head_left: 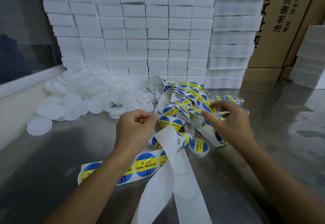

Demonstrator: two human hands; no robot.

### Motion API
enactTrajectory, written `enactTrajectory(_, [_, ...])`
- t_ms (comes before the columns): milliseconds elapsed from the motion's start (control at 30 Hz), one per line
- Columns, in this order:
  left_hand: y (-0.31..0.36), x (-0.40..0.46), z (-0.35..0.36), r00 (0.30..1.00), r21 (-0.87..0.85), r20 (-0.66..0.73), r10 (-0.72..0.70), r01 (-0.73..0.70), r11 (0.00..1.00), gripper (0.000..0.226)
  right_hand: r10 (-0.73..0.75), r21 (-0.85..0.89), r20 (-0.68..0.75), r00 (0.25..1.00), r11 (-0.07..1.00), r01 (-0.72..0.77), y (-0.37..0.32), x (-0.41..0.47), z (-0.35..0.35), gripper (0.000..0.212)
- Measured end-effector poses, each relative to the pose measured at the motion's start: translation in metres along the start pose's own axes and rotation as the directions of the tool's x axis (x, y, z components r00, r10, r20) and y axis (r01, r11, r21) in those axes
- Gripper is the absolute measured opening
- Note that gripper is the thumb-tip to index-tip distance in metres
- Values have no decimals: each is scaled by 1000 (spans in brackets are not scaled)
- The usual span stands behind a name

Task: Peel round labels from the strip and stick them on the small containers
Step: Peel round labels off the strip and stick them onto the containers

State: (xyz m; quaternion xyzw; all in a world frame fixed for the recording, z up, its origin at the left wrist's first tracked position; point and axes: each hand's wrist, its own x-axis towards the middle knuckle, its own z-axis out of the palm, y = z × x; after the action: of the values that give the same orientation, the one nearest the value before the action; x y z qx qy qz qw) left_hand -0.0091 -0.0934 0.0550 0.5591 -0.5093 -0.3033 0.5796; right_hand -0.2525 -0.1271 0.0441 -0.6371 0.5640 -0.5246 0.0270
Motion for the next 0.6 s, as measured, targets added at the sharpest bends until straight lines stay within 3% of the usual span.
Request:
enactTrajectory(167, [-6, -1, 2, 990, 304, 66, -126, 101, 947, 42, 272, -264, -107, 956, 920, -291, 50, 8, -14, 32])
enactTrajectory(267, [-9, -3, 1, 980, 491, 113, -165, 90, 866, 55, 410, -356, -69, 910, 842, -406, 61, 7, -12, 40])
enactTrajectory(367, [-11, -2, 1, 982, 550, 117, -148, 60, 833, 42, 479, -394, 20, 878, 811, -433, 63, 7, -11, 36])
enactTrajectory(467, [-13, 1, 2, 977, 336, 150, -153, 96, 937, 16, 370, -375, 4, 929, 862, -341, 57, 8, -12, 32])
enactTrajectory(600, [-11, 0, 4, 994, 107, 104, -10, -1, 994, 17, 38, -306, -136, 990, 949, -79, 26, 9, -13, 10])
